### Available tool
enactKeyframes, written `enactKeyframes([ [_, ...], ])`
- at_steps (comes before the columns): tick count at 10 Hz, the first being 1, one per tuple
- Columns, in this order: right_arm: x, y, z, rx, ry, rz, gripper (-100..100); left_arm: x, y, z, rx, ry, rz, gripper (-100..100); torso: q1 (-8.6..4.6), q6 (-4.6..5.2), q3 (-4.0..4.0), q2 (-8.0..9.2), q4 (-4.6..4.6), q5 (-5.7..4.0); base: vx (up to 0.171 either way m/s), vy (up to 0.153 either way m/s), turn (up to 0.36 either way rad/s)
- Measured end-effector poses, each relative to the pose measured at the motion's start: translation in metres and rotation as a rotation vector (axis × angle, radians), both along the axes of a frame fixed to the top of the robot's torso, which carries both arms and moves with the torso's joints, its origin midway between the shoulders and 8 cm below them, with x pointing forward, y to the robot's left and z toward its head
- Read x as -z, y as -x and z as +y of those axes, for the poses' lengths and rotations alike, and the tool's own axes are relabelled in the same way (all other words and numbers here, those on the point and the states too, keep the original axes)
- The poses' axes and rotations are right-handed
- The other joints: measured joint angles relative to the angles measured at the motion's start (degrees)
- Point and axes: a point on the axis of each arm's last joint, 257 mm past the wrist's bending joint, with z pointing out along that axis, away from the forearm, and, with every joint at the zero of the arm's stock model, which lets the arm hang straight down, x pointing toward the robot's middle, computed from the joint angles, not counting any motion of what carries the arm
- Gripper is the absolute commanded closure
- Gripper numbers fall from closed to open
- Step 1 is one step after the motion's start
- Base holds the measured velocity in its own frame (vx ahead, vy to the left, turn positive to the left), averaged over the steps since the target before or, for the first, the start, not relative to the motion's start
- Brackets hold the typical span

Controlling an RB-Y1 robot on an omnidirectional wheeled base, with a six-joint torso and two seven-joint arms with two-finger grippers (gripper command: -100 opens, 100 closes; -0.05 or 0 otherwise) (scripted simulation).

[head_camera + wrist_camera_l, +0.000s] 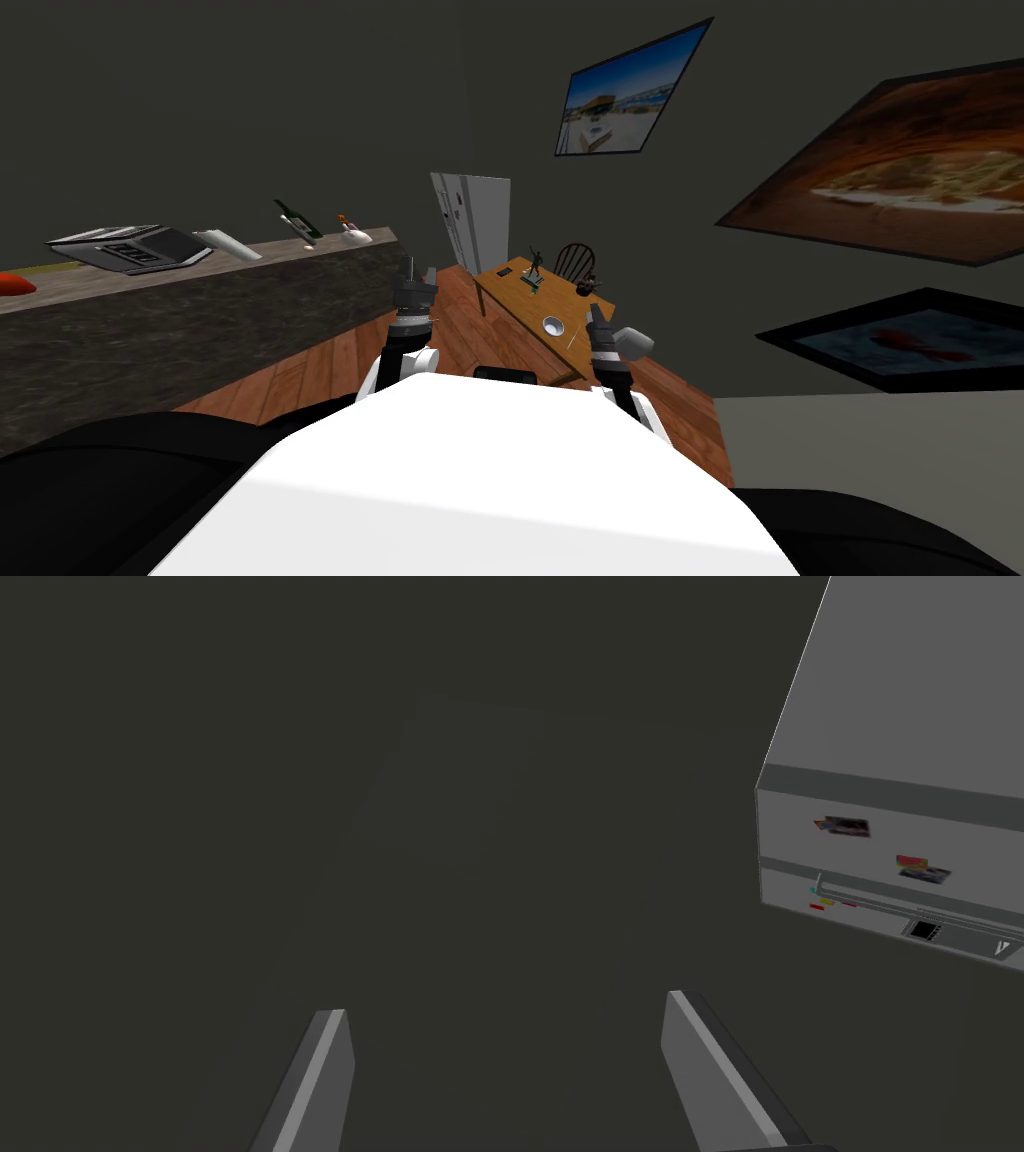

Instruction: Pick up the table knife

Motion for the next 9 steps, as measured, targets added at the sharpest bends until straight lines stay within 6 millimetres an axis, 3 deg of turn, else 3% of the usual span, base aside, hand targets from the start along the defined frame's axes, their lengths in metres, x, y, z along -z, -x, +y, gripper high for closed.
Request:
enactKeyframes([
  [3, 0.065, -0.002, -0.027, 0.064, 0.089, 0.158, -100, 0.0, 0.0, 0.0, 0.0, 0.0, 0.0, 0, -0.01, -0.02, -0.01, -0.01, -0.01, -0.01, -0.023, 0.026, 0.107],
  [9, 0.157, 0.021, -0.067, 0.162, 0.218, 0.417, -100, 0.0, 0.0, 0.0, 0.0, 0.0, 0.0, 0, -0.02, -0.01, -0.06, -0.1, -0.02, 0.0, -0.004, 0.021, 0.085],
])
